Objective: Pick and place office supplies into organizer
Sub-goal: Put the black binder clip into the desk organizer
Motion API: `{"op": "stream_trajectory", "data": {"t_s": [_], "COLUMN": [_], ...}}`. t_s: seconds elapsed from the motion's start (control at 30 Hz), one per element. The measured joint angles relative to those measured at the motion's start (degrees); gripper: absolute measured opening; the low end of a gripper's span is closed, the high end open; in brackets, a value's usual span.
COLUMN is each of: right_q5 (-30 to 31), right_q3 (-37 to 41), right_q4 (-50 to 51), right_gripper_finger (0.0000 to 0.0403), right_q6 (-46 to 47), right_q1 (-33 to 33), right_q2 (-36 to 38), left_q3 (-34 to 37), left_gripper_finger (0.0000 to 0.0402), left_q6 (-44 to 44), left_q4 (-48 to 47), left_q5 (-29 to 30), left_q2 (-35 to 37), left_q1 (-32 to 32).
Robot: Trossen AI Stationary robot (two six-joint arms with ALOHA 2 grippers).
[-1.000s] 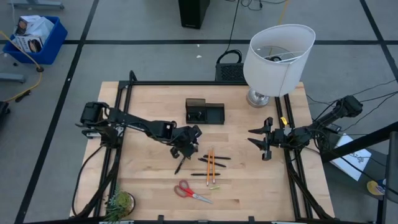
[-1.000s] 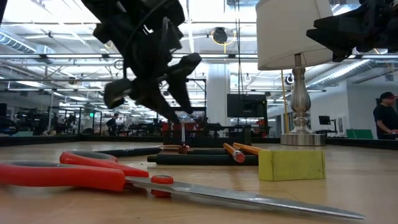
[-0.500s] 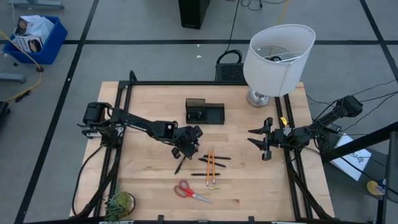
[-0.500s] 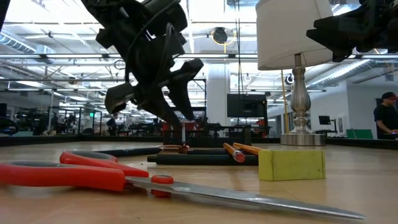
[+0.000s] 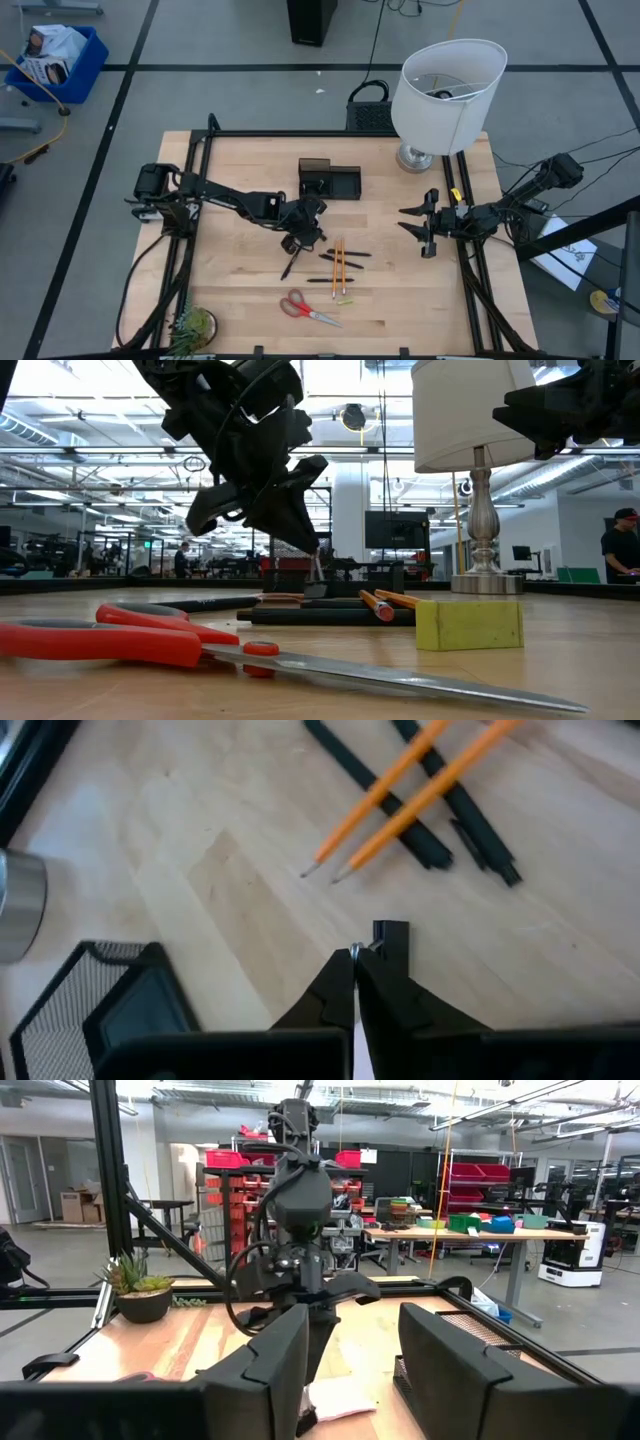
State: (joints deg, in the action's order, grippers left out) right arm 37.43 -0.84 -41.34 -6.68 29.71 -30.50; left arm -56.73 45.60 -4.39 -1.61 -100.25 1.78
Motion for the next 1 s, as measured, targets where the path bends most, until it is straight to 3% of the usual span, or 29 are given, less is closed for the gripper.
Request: {"op": "stream_trajectory", "data": {"t_s": [0.17, 0.33, 0.63, 1.0], "right_q5": [0.0, 0.0, 0.0, 0.0], "right_q3": [0.0, 0.0, 0.0, 0.0], "right_q4": [0.0, 0.0, 0.0, -0.1], "right_gripper_finger": [0.0151, 0.0151, 0.015, 0.0149], "right_q6": [0.0, 0.0, 0.0, 0.0], "right_q1": [0.0, 0.0, 0.0, 0.0], "right_q2": [0.0, 0.0, 0.0, 0.0], "left_q3": [0.0, 0.0, 0.0, -0.1], "left_gripper_finger": [0.0009, 0.0008, 0.0008, 0.0008], "left_q6": [-6.9, -26.7, -49.3, -76.4], "left_q4": [0.8, 3.8, 2.7, -2.8], "left_q5": [1.3, 8.3, 16.0, 31.8], "left_q2": [0.4, 1.1, 2.3, 4.9], "left_q1": [0.0, 0.0, 0.3, 1.0]}}
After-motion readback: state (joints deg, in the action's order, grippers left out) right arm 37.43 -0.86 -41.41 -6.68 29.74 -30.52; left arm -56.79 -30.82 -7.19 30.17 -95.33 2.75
